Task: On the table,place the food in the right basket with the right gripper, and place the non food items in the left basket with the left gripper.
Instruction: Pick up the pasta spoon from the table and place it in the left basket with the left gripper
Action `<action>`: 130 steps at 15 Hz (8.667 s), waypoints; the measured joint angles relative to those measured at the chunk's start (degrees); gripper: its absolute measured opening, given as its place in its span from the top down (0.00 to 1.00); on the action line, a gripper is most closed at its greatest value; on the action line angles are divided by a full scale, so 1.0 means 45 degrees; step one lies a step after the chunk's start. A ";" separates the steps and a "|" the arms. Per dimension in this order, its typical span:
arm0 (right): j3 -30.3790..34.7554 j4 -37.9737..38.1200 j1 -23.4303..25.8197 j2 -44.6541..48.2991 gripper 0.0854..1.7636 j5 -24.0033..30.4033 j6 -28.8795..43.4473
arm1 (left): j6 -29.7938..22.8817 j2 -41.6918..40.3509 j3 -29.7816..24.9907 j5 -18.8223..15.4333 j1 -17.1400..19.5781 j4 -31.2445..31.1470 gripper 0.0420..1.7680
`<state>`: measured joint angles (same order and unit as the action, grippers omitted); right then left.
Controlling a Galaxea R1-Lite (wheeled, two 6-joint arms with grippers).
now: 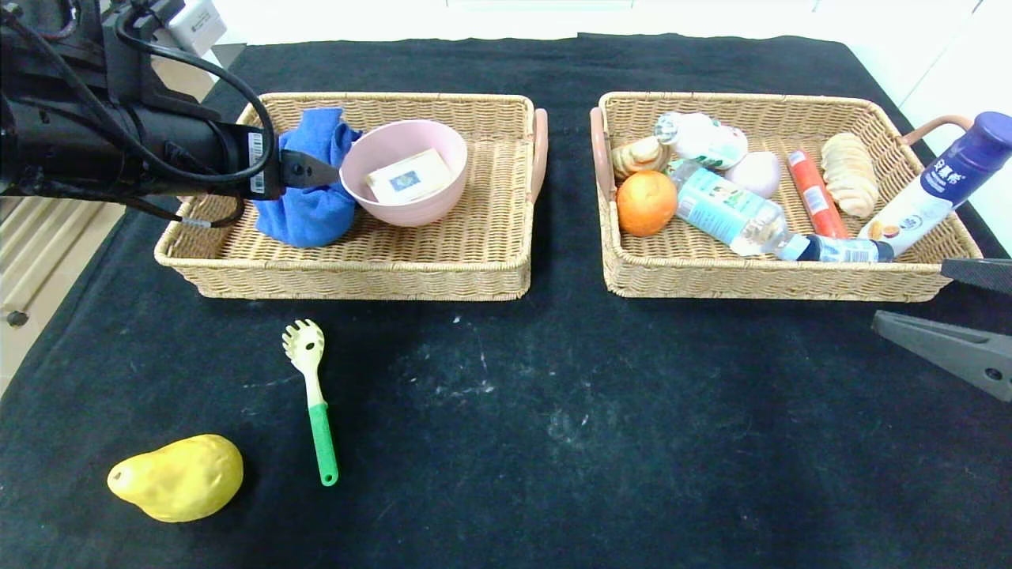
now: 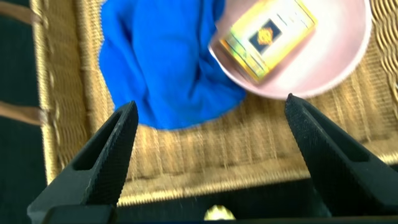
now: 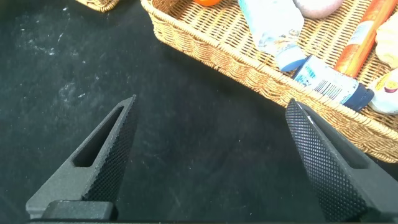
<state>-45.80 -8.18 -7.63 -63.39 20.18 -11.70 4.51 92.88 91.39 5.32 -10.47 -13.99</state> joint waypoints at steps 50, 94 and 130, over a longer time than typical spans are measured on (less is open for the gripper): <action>0.0000 0.0000 0.0024 0.0116 0.03 -0.0014 0.0000 | -0.8682 0.0141 -0.3741 0.0748 -0.2278 -0.5800 0.03; 0.0065 -0.0005 0.0019 0.0108 0.03 -0.0005 0.0005 | -0.8644 -0.1054 -0.4781 0.0764 -0.3172 -0.5838 0.91; 0.0000 0.0000 -0.0011 0.0084 0.03 -0.0038 0.0000 | -0.3394 0.1758 0.2370 0.0526 -0.4169 -0.0704 0.91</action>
<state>-45.80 -8.18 -7.68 -63.01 20.00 -11.70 -10.76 100.79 102.06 7.68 -29.23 -17.16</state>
